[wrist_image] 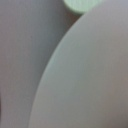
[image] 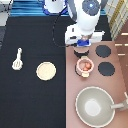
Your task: Take the lid off the pot, put the pot on the plate, and use the tool to push the pot to the front of the table.
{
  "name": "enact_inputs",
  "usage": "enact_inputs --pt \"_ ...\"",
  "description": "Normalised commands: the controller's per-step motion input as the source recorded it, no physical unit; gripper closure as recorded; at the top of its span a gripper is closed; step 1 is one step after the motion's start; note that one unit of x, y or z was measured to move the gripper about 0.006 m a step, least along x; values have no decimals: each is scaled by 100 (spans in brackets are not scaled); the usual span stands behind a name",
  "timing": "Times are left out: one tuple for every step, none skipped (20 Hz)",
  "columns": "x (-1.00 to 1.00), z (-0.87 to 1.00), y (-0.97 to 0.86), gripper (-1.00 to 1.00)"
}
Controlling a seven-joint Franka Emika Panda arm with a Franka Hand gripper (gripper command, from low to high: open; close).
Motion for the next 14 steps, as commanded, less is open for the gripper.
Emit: enact_inputs --pt "-13 -30 4 100" --pt "-14 -33 0 100" --pt "-11 -34 0 100" --pt "-15 -47 -13 100" --pt "-30 -61 -24 100" --pt "-46 -67 -30 100" --pt "-55 -57 -25 100" --pt "-58 -50 -21 100" --pt "-56 -41 -16 100" --pt "-56 -40 -16 100" --pt "-54 -36 -15 100" --pt "-46 -25 -14 100" --pt "-34 -3 -14 100" --pt "-14 7 -11 100"
